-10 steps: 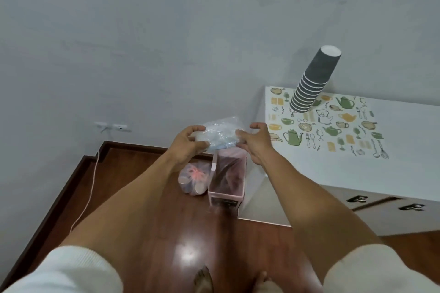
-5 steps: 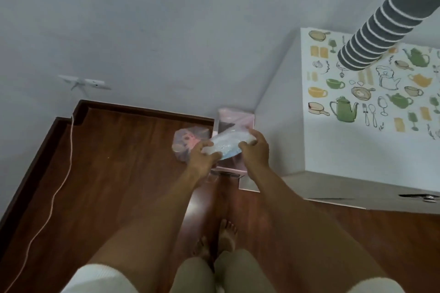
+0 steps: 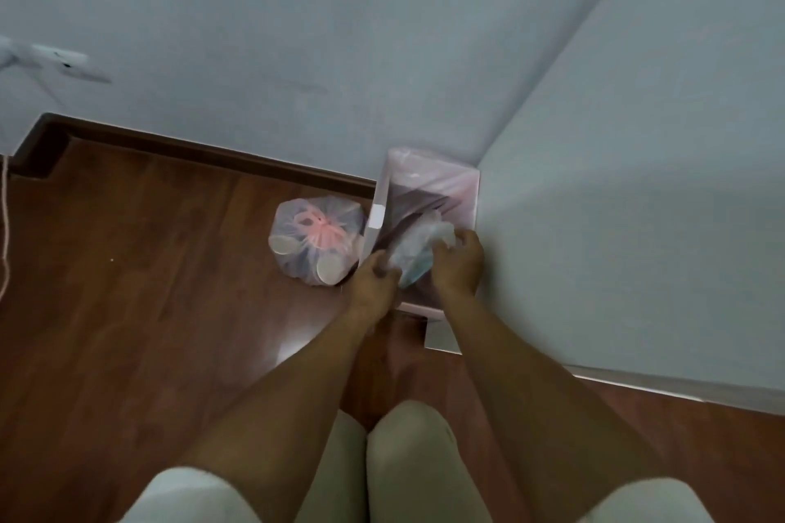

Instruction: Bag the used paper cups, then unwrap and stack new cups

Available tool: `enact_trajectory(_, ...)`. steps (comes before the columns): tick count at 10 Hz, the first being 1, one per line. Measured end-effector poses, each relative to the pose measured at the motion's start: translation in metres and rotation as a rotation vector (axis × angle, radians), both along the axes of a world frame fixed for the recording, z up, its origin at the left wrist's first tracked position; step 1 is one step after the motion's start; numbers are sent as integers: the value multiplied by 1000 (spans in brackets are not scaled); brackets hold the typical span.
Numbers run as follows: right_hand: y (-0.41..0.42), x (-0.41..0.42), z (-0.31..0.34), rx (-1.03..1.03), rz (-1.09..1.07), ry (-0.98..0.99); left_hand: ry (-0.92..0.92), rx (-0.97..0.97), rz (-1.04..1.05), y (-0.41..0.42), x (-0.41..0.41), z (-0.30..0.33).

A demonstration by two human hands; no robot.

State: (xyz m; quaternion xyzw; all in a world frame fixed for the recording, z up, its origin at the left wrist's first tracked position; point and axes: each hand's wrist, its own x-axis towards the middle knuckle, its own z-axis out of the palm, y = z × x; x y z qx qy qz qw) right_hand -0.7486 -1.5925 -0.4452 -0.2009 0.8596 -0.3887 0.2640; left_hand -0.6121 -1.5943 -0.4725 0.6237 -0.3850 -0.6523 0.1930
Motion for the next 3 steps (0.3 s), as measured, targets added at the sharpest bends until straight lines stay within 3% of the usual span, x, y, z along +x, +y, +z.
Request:
enact_trajectory(1,6,2,6,62,-18,21,-84,-29,-6,-3,10,19)
enact_trajectory(3,22,20,101,82,54,-27,-176,-78,16,-18,42,110)
